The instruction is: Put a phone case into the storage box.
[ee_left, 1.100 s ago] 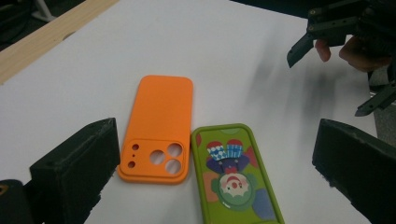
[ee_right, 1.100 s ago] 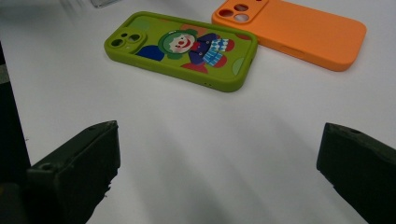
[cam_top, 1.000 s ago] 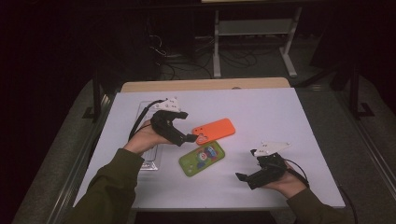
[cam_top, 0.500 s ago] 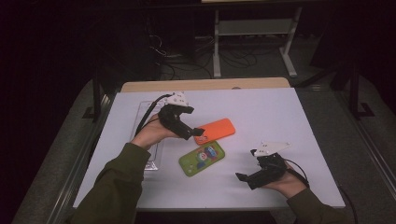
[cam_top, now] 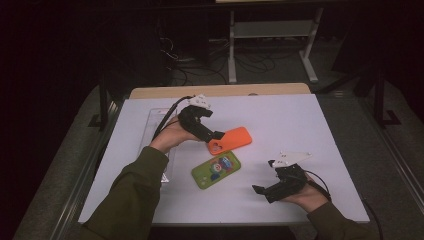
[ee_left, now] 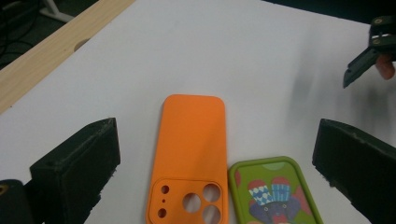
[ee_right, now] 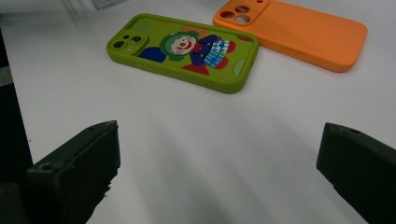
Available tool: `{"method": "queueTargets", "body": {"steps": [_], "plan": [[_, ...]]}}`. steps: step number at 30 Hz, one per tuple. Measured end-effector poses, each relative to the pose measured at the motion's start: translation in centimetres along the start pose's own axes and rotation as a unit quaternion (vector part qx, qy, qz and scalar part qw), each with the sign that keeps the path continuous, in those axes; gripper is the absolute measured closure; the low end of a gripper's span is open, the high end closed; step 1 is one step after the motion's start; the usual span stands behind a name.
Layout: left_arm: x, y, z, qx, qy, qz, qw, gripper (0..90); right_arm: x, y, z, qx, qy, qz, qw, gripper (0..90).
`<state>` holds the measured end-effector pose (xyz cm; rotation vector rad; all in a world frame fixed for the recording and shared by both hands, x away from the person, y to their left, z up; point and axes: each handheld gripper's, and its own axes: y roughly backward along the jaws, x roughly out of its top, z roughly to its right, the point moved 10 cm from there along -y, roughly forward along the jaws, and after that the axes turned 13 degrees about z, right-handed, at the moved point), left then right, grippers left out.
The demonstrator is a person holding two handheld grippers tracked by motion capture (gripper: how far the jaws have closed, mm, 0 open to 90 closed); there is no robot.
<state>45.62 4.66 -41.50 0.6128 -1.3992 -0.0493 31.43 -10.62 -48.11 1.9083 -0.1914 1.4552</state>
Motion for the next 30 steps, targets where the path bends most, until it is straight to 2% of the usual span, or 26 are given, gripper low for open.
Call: {"method": "queueTargets", "body": {"steps": [4, 6, 9, 14, 17, 22, 24, 27, 29, 30], "plan": [[-0.2, -0.6, -0.4, 0.002, -0.007, -0.009, 0.9999, 0.3, 0.0, 0.0, 0.0, 0.0, -0.001, 0.002, 1.0, 0.0], [-0.2, -0.8, -0.4, 0.002, -0.002, -0.007, 1.0, 0.3, 0.0, 0.0, 0.0, 0.0, -0.001, 0.002, 1.0, 0.0], [-0.5, -1.3, -0.7, 0.002, -0.006, -0.017, 0.9998, 0.3, 0.0, 0.0, 0.0, 0.001, 0.0, 0.001, 1.0, 0.0], [-1.8, -1.9, -1.1, 0.012, 0.01, -0.041, 0.9991, 0.3, 0.0, 0.0, 0.0, 0.001, -0.003, 0.001, 1.0, 0.0], [-2.9, -2.2, -1.5, 0.015, 0.007, -0.066, 0.9977, 0.3, 0.0, 0.0, 0.0, 0.002, -0.003, 0.0, 1.0, 0.0], [-3.6, -2.5, -1.6, 0.015, -0.002, -0.085, 0.9962, 0.3, 0.0, 0.0, 0.0, 0.002, -0.001, 0.0, 1.0, 0.0], [-4.2, -2.7, -1.7, 0.017, -0.004, -0.102, 0.9947, 0.3, 0.0, 0.0, 0.1, 0.002, 0.002, 0.0, 1.0, 0.0], [-4.7, -3.0, -1.7, 0.017, -0.004, -0.112, 0.9935, 0.3, 0.0, 0.0, 0.0, 0.002, -0.003, -0.001, 1.0, 0.0], [-5.4, -3.2, -1.8, 0.016, -0.004, -0.127, 0.9917, 0.3, 0.0, 0.0, 0.1, 0.003, 0.003, 0.001, 1.0, 0.0], [-5.4, -3.2, -1.8, 0.016, -0.004, -0.127, 0.9917, 0.3, 0.0, 0.0, 0.1, 0.003, 0.003, 0.002, 1.0, 0.0]]}}
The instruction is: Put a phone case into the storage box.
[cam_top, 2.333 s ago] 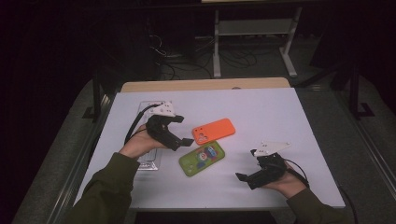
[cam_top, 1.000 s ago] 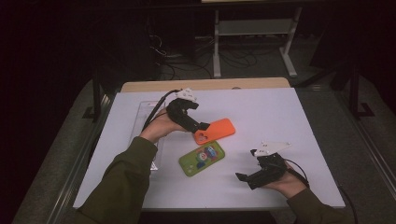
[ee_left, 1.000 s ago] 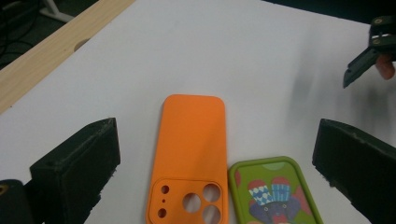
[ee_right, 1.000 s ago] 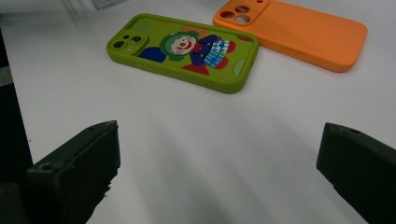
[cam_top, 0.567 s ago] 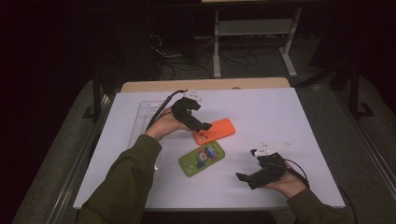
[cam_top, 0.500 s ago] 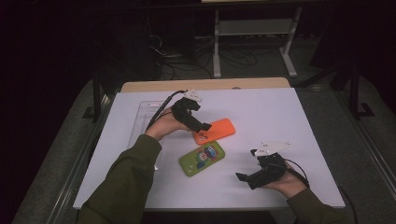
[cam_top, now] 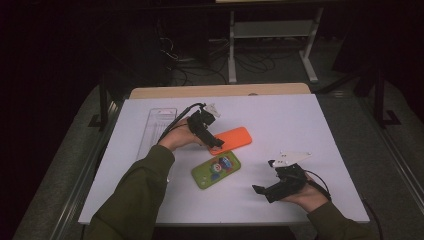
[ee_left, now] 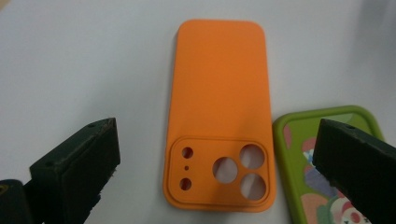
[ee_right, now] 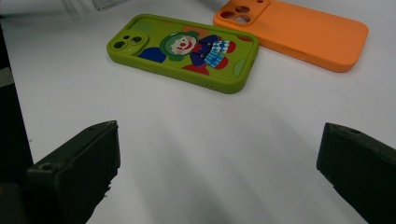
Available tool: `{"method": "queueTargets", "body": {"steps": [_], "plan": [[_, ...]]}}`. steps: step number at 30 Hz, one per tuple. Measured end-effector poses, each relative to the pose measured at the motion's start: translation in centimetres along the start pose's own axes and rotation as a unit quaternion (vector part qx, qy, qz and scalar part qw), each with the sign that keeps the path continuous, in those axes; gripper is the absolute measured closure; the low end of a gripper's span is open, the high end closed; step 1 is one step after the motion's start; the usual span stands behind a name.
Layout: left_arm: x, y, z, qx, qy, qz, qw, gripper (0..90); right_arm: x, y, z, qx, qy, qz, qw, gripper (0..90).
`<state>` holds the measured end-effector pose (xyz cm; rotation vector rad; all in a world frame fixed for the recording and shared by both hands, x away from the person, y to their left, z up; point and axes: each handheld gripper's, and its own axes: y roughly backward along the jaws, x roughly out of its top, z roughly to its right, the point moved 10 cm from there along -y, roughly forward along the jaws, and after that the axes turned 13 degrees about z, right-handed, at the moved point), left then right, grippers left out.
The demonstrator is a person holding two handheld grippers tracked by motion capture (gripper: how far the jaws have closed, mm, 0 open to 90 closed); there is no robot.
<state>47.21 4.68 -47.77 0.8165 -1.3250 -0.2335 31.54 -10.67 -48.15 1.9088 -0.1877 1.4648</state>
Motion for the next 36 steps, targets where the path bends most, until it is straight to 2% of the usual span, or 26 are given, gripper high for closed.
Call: {"method": "queueTargets", "body": {"steps": [3, 6, 7, 8, 9, 19, 36], "plan": [[-0.5, -0.3, 0.0, -0.003, -0.002, -0.015, 0.9999, 0.3, 0.0, 0.0, 0.0, 0.001, -0.001, -0.001, 1.0, 0.0], [-0.7, -0.7, 0.0, -0.006, -0.004, -0.017, 0.9998, 0.3, 0.0, 0.0, 0.0, 0.001, 0.002, -0.001, 1.0, 0.0], [-1.0, -0.7, -0.1, -0.008, -0.015, -0.035, 0.9992, 0.3, 0.0, 0.0, 0.0, 0.001, 0.001, -0.001, 1.0, 0.0], [-1.2, -0.7, 0.0, -0.01, -0.015, -0.041, 0.999, 0.3, 0.0, 0.0, 0.0, 0.001, 0.001, -0.001, 1.0, 0.0], [-1.2, -1.0, 0.1, -0.008, -0.009, -0.039, 0.9992, 0.3, 0.0, 0.0, 0.0, 0.001, 0.0, -0.001, 1.0, 0.0], [-2.2, -2.0, 0.0, -0.006, -0.01, -0.063, 0.998, 0.3, 0.0, 0.0, 0.0, 0.001, 0.0, -0.002, 1.0, 0.0], [-3.2, -3.0, -0.2, -0.003, -0.008, -0.077, 0.997, 0.3, -0.1, 0.1, 0.1, 0.0, -0.006, -0.001, 1.0, 0.0]]}}
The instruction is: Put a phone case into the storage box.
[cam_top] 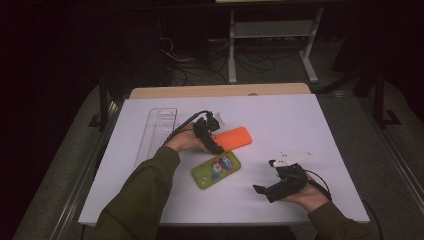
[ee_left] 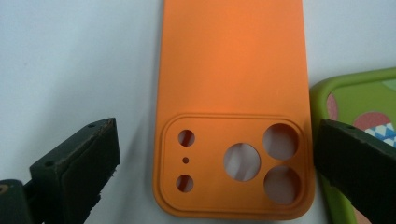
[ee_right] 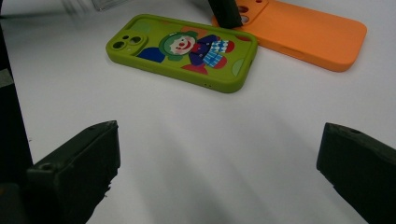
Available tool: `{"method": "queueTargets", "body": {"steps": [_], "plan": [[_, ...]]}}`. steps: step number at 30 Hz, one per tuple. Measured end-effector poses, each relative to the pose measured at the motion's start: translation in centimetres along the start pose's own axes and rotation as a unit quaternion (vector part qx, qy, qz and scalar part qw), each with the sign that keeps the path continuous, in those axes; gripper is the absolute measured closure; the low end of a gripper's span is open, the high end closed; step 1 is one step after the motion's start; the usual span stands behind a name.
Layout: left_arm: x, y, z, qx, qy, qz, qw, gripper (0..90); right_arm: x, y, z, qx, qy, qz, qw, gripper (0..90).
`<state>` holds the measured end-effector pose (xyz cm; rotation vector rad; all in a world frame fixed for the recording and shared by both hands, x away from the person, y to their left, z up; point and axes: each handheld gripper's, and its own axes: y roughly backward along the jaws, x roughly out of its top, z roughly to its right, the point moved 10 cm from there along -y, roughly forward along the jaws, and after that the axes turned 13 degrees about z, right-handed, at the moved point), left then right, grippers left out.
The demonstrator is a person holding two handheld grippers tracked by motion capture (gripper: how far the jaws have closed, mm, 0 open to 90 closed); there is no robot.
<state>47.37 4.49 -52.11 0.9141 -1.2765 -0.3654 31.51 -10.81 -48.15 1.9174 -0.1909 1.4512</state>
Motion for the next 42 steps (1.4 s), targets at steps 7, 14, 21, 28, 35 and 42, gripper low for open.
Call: {"method": "queueTargets", "body": {"steps": [7, 14, 21, 28, 35, 42], "plan": [[-0.25, -0.09, -0.29, 0.002, -0.012, -0.012, 0.9999, 0.3, 0.03, -0.03, 0.0, 0.0, 0.001, 0.001, 1.0, 0.0], [-0.38, -0.54, -0.44, 0.004, -0.008, -0.015, 0.9998, 0.2, 0.04, -0.04, -0.01, 0.001, 0.001, 0.001, 1.0, 0.0], [-0.23, -0.39, -0.14, -0.015, -0.016, -0.021, 0.9995, 7.4, 0.04, -0.11, 0.01, 0.002, 0.004, 0.002, 1.0, 0.0], [-0.14, -0.33, 0.02, -0.02, -0.015, -0.016, 0.9996, 10.6, 0.02, -0.11, -0.02, 0.003, 0.007, 0.001, 1.0, 0.0], [-0.11, -0.21, 0.05, -0.021, -0.014, -0.017, 0.9995, 15.4, 0.03, -0.11, -0.01, 0.003, 0.007, 0.001, 1.0, 0.0], [-0.09, -0.19, 0.07, -0.021, -0.012, -0.016, 0.9996, 16.2, 0.02, -0.14, -0.02, 0.002, 0.008, 0.001, 1.0, 0.0]]}}
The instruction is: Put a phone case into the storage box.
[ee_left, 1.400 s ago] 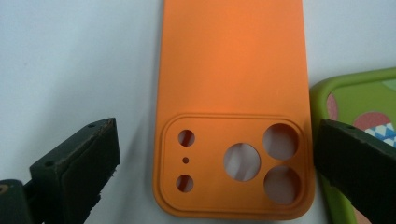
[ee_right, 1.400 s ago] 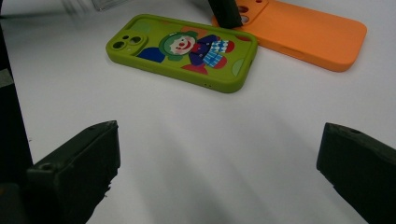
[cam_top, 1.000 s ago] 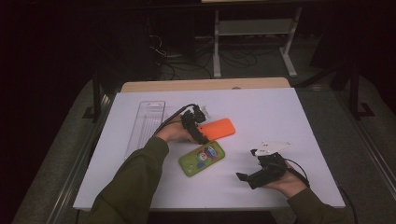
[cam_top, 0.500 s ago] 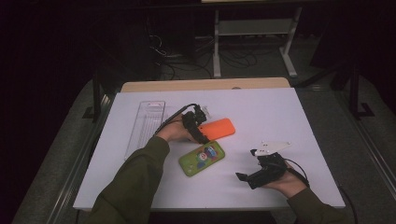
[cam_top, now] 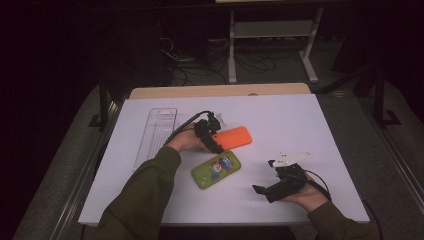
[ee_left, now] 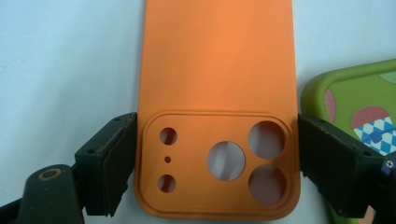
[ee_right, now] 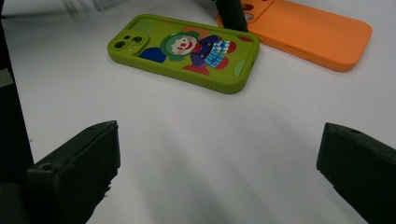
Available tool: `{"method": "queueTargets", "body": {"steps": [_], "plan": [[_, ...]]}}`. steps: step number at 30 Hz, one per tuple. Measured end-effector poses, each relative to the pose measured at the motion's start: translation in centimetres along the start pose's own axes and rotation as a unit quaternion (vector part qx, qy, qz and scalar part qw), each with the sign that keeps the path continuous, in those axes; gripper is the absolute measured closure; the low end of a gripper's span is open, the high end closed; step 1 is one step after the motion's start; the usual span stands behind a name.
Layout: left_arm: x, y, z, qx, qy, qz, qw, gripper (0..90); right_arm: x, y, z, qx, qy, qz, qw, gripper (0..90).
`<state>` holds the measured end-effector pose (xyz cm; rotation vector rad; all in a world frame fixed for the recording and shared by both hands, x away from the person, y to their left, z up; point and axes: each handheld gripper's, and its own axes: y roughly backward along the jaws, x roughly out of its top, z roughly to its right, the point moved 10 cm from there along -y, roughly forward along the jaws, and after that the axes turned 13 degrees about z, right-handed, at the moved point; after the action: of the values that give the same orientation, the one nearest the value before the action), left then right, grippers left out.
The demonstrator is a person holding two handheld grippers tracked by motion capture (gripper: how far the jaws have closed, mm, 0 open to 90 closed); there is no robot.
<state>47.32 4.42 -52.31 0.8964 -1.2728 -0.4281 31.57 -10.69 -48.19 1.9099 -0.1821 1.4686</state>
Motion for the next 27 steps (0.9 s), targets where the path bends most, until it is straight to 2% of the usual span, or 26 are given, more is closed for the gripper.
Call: {"method": "queueTargets", "body": {"steps": [12, 15, 18, 22, 24, 27], "plan": [[0.1, 0.5, -0.3, 0.0, 0.025, 0.006, 0.9997, 16.7, 0.0, 0.0, 0.0, 0.001, -0.005, 0.001, 1.0, 0.0], [0.5, 1.1, -0.5, 0.002, 0.032, 0.02, 0.9993, 16.7, 0.0, 0.0, 0.0, 0.0, -0.005, 0.002, 1.0, 0.0], [0.9, 1.8, -0.6, 0.001, 0.031, 0.023, 0.9993, 16.6, 0.0, 0.0, 0.0, 0.0, -0.005, 0.002, 1.0, 0.0], [1.5, 2.6, -0.3, 0.002, 0.037, 0.03, 0.9989, 16.6, 0.1, 0.0, 0.0, 0.0, -0.005, 0.002, 1.0, 0.0], [1.7, 3.2, -0.2, 0.002, 0.031, 0.025, 0.9992, 16.6, 0.1, 0.0, 0.1, 0.0, -0.005, 0.002, 1.0, 0.0], [2.3, 3.7, 0.4, 0.003, 0.041, 0.039, 0.9984, 16.6, 0.1, 0.1, 0.0, -0.001, -0.006, 0.002, 1.0, 0.0]]}}
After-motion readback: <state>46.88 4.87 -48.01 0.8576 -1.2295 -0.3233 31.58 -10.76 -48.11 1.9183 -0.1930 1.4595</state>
